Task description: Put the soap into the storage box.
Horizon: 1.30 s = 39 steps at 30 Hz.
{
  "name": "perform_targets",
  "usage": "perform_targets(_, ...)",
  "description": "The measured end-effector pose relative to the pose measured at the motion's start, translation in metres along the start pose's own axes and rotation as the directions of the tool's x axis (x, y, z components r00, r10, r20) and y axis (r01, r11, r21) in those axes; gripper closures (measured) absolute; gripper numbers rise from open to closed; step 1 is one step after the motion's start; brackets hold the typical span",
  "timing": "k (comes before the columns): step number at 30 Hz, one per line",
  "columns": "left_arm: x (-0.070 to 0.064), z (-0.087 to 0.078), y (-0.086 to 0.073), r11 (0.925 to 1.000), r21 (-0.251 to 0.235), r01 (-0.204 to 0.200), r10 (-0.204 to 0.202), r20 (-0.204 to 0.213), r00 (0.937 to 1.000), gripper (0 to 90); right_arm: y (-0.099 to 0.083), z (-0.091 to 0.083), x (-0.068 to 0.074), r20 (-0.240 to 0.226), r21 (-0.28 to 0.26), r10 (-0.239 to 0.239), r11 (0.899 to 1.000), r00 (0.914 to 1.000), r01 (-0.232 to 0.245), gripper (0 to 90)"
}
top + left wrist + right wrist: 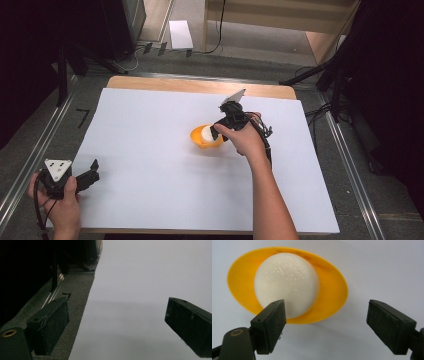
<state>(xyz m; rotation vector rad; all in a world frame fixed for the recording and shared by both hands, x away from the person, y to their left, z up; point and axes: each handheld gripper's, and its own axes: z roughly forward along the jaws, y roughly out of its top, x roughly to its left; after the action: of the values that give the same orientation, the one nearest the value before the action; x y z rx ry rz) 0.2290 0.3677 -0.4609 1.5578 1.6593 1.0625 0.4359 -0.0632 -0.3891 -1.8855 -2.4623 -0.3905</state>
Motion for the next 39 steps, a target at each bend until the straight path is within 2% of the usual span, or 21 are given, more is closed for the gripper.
perform_targets(8,0.0,0.0,0.0,1.0,0.0,-0.004,0.004,-0.001,1.0,6.2,-0.01,-0.003,-0.017,0.006,-0.014,0.019,1.0,0.9998,-0.019,16.8)
perform_targets(30,-0.001,0.0,0.0,1.0,0.0,-0.005,0.005,-0.003,1.0,6.2,-0.045,-0.002,-0.073,0.009,-0.031,0.119,0.992,0.9929,-0.118,19.7)
perform_targets(39,-0.001,0.0,0.0,1.0,-0.003,-0.007,0.007,-0.003,1.0,6.2,-0.061,0.0,-0.088,0.005,-0.052,0.134,0.99,0.991,-0.134,19.8)
